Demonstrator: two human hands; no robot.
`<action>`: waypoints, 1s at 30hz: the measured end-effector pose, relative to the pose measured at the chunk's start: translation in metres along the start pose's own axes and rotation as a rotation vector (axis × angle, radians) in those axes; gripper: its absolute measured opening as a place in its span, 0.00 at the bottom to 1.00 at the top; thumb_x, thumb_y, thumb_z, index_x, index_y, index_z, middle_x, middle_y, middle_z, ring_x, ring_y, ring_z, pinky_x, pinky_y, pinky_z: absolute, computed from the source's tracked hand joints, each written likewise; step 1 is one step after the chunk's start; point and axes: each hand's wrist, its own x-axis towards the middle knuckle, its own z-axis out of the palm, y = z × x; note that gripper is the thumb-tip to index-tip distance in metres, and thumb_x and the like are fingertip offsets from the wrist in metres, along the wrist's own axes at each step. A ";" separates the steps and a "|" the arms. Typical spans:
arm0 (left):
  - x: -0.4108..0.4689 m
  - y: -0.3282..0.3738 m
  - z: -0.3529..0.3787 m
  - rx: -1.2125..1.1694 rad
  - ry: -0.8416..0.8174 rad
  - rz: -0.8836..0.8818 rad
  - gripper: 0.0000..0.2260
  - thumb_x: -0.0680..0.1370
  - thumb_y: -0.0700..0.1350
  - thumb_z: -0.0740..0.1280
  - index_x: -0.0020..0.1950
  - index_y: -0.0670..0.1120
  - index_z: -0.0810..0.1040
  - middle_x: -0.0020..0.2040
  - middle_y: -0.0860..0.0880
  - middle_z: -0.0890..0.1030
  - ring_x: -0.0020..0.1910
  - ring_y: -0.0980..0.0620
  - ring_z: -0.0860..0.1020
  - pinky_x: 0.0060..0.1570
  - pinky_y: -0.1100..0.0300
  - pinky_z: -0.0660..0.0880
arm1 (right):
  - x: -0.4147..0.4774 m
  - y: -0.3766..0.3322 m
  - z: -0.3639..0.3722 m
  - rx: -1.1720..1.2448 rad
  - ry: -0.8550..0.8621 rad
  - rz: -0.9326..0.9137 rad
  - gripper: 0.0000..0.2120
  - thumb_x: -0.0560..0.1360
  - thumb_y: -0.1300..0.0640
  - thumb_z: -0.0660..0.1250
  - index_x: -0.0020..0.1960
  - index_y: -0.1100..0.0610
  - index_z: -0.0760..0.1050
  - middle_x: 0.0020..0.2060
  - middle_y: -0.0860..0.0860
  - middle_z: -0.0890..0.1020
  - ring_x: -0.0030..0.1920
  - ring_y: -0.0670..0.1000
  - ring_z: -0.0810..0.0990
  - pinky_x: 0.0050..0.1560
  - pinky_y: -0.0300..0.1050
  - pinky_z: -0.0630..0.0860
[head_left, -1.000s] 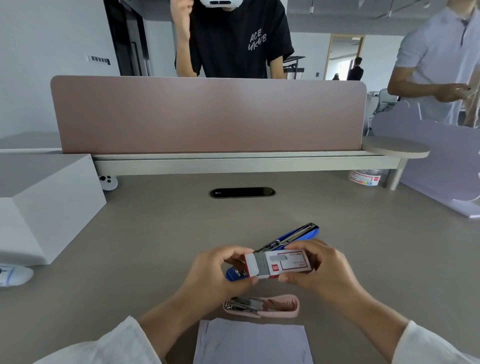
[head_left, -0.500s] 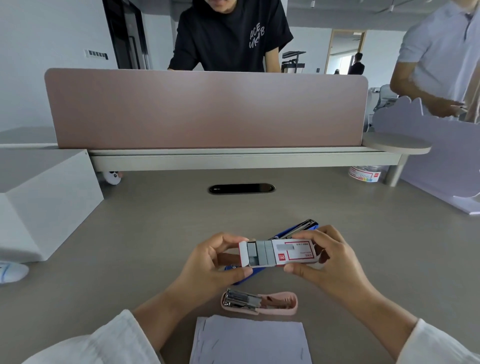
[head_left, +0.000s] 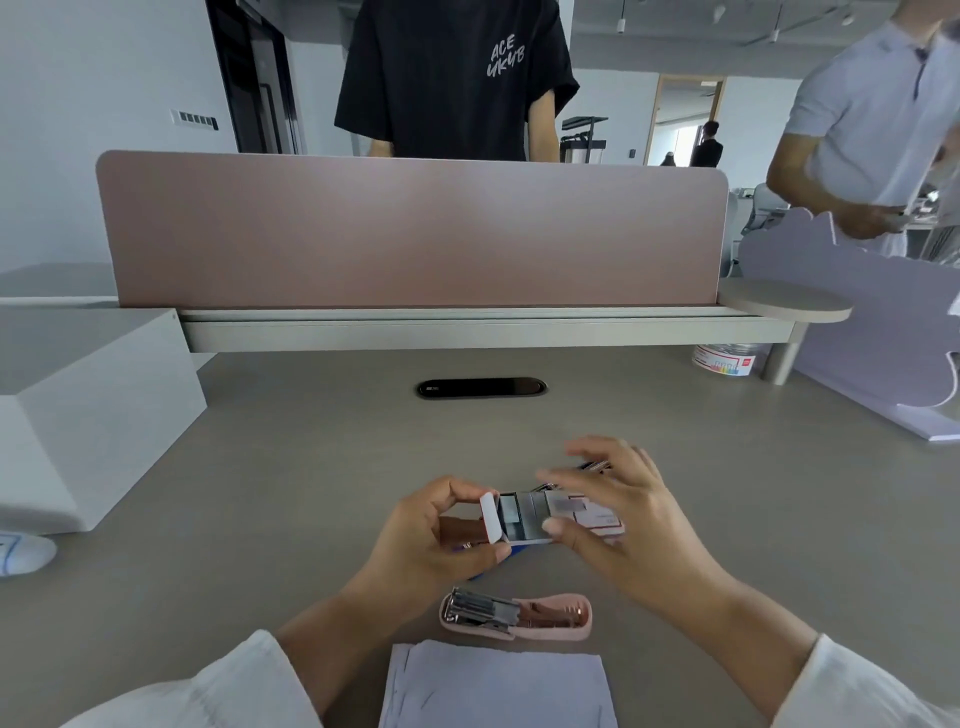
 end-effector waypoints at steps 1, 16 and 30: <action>0.000 0.000 0.001 0.004 -0.004 0.001 0.15 0.66 0.30 0.73 0.44 0.47 0.76 0.35 0.61 0.84 0.35 0.60 0.82 0.37 0.68 0.78 | 0.005 -0.007 0.001 -0.014 -0.014 -0.067 0.14 0.69 0.43 0.64 0.53 0.44 0.78 0.49 0.45 0.78 0.50 0.43 0.70 0.49 0.32 0.67; 0.003 -0.007 -0.002 0.039 0.001 -0.012 0.13 0.65 0.34 0.75 0.43 0.49 0.77 0.40 0.57 0.85 0.39 0.54 0.84 0.40 0.63 0.79 | 0.018 -0.018 0.014 -0.184 -0.098 -0.218 0.12 0.72 0.53 0.59 0.40 0.51 0.81 0.34 0.45 0.83 0.33 0.46 0.80 0.34 0.38 0.77; -0.002 0.006 -0.044 -0.078 0.139 0.030 0.13 0.65 0.37 0.74 0.45 0.50 0.80 0.38 0.60 0.85 0.38 0.62 0.81 0.39 0.72 0.76 | 0.001 -0.028 0.004 0.302 -0.050 -0.080 0.06 0.69 0.59 0.67 0.40 0.57 0.83 0.33 0.46 0.84 0.32 0.44 0.82 0.34 0.36 0.78</action>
